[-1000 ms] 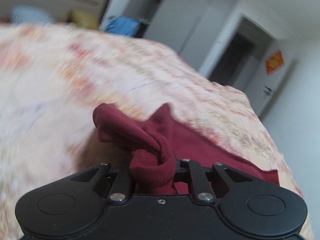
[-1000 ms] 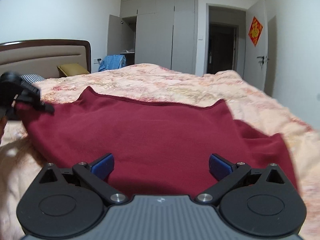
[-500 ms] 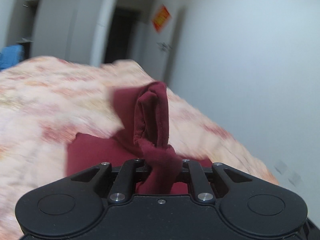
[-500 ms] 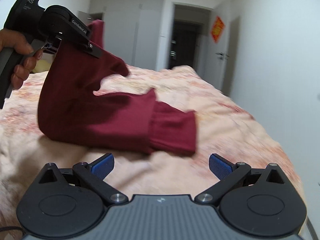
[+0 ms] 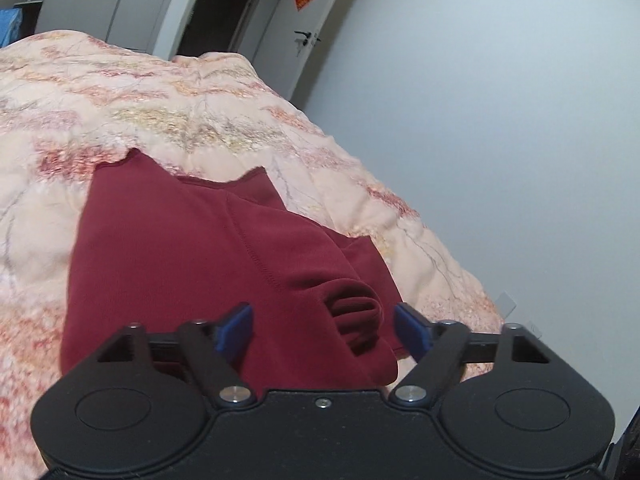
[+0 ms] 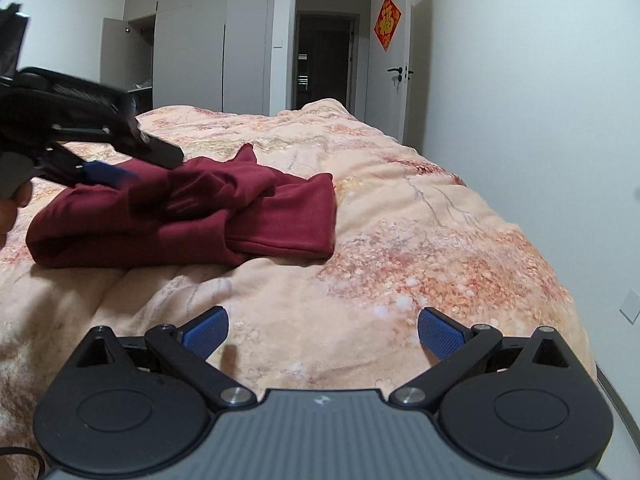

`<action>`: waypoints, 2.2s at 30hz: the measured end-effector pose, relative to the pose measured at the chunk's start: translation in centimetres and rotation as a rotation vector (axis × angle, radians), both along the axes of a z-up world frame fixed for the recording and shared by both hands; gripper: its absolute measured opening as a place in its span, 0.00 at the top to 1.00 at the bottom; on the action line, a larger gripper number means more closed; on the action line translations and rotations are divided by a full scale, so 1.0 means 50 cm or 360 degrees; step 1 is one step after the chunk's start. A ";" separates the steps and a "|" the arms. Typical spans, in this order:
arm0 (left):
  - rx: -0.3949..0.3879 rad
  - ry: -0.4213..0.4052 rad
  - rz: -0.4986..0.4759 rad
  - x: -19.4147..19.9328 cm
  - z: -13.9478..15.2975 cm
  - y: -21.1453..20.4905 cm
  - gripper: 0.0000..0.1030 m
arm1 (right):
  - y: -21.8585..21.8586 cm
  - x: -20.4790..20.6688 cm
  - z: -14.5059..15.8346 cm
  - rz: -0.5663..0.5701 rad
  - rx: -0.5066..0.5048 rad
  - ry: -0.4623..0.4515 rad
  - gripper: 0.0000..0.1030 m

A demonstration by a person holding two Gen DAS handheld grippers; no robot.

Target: Fold small clothes

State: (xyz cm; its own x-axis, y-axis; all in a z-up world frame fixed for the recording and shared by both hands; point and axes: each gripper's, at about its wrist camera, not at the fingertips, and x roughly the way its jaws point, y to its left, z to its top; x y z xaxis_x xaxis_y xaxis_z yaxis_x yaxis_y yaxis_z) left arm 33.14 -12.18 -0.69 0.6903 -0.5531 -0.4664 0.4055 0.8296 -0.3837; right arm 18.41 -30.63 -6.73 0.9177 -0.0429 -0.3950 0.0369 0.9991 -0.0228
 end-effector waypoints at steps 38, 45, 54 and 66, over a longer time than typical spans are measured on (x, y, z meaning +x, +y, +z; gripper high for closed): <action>0.0057 0.0236 0.0745 -0.015 -0.050 0.196 0.01 | 0.094 0.145 0.075 0.0327 -0.0056 -0.0058 0.95; 0.0071 0.0270 0.0724 -0.013 -0.065 0.192 0.01 | 0.057 0.120 0.073 0.0318 0.0125 -0.0063 0.79; 0.0105 0.0275 0.0717 -0.012 -0.072 0.183 0.01 | 0.007 0.167 0.111 0.0224 0.0328 -0.0118 0.29; 0.0079 0.0285 0.0706 -0.013 -0.072 0.188 0.01 | 0.010 0.272 0.060 0.0046 0.0365 0.0170 0.16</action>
State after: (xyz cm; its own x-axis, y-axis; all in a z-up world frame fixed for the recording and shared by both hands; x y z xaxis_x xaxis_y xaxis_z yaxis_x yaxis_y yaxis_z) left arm 32.51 -2.77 -4.29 0.7611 -0.1977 -0.6178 -0.0603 0.9267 -0.3709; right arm 32.01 -30.13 -3.72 0.8697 0.0845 -0.4862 0.0178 0.9792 0.2021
